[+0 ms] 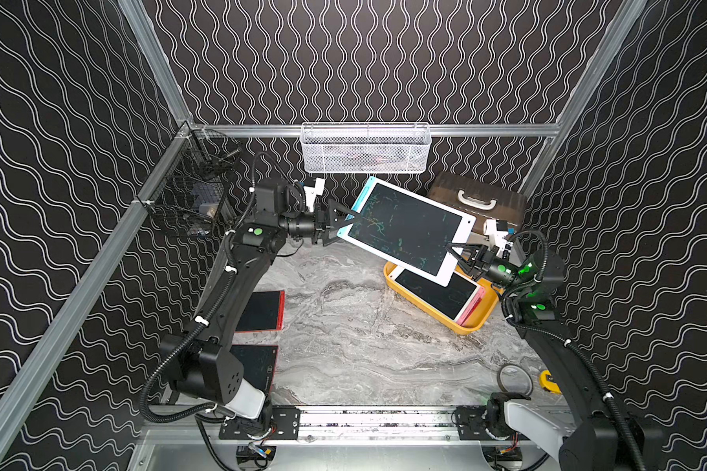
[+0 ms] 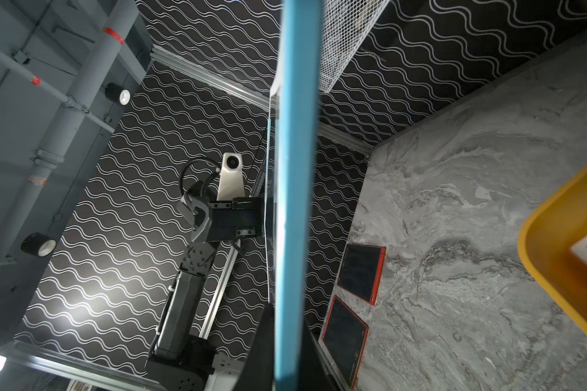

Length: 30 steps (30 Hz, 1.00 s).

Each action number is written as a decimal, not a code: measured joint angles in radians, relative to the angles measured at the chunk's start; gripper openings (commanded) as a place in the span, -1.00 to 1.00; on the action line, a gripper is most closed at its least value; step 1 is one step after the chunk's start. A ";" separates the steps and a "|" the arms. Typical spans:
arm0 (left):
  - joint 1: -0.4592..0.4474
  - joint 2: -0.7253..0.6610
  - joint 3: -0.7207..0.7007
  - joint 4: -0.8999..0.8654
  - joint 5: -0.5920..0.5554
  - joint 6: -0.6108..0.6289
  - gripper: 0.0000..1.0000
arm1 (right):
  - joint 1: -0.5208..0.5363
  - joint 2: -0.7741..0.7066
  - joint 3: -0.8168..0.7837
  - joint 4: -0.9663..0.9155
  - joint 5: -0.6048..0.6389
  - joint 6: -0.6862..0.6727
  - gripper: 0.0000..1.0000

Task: Take out the writing tablet from the storage box
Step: Pick up the writing tablet from the storage box, then place the writing tablet at the center of the board.

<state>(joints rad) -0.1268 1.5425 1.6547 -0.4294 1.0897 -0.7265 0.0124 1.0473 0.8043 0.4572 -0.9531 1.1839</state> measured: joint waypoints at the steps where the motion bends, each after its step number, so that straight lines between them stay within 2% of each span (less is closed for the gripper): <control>1: 0.007 0.004 0.036 -0.058 -0.036 0.043 0.98 | 0.000 -0.006 0.015 -0.034 0.005 -0.022 -0.97; 4: 0.026 0.005 0.145 -0.252 -0.196 0.180 0.98 | 0.000 -0.013 0.070 -0.177 0.032 -0.118 -0.99; 6: 0.027 -0.004 0.194 -0.370 -0.347 0.262 0.98 | 0.000 -0.011 0.091 -0.283 0.063 -0.172 -1.00; 10: 0.027 -0.072 0.196 -0.537 -0.596 0.351 0.98 | 0.026 0.005 0.095 -0.433 0.119 -0.257 -1.00; 13: 0.027 -0.153 0.166 -0.591 -0.707 0.381 0.98 | 0.118 0.034 0.106 -0.549 0.187 -0.322 -1.00; 19: 0.018 -0.247 0.076 -0.638 -0.814 0.386 0.98 | 0.388 0.122 0.101 -0.652 0.270 -0.393 -1.00; 26: -0.078 -0.370 -0.069 -0.657 -0.827 0.324 0.98 | 0.548 0.095 -0.061 -0.644 0.331 -0.327 -0.99; 30: -0.126 -0.410 -0.097 -0.670 -0.837 0.303 0.98 | 0.657 0.092 -0.123 -0.593 0.401 -0.275 -0.98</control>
<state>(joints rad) -0.2523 1.1320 1.5574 -1.0992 0.2531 -0.4236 0.6693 1.1397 0.6811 -0.1360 -0.5518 0.9089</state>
